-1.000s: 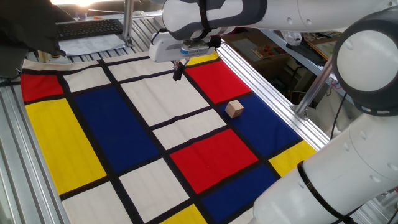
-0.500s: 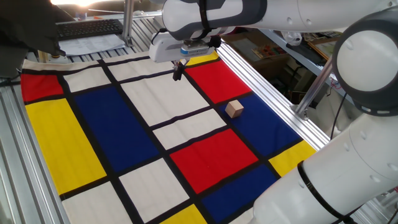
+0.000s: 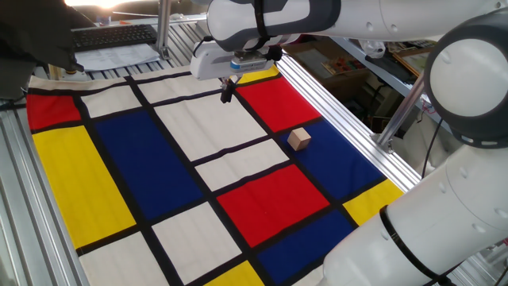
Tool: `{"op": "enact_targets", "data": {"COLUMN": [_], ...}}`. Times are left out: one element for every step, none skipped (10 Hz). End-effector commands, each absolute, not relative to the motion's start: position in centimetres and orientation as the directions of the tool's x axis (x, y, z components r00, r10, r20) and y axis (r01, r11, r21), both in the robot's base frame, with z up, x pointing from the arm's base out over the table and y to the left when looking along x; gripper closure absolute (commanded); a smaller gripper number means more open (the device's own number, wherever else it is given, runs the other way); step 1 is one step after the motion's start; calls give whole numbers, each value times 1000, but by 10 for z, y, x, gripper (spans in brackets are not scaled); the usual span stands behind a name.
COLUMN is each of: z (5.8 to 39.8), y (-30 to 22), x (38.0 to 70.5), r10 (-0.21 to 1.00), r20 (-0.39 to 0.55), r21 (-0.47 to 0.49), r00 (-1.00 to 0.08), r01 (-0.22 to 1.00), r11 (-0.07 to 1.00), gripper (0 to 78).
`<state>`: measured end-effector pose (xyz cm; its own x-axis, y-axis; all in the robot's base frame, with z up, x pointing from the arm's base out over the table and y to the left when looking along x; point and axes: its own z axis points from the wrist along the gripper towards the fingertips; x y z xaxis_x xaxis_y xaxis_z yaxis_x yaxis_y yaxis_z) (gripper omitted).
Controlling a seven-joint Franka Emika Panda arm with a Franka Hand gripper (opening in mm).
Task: Pick up the small block on the left and move it to the right
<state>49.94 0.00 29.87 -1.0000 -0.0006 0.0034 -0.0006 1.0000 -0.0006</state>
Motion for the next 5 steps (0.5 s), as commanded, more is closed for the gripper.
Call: {"op": "enact_targets", "data": {"z": [299, 299, 299, 300, 302], "y": [0, 0, 1, 3, 5], "x": [499, 499, 498, 497, 495], "r10": [-50, -65, -61, -59, -52], "r20": [49, 49, 47, 47, 40], "r21": [-24, -55, -53, -50, -49], "r00": [-998, -997, -997, -997, -998], "r01": [-52, -67, -63, -61, -54], "r11": [998, 996, 997, 997, 997], "gripper": [776, 776, 776, 776, 776]}}
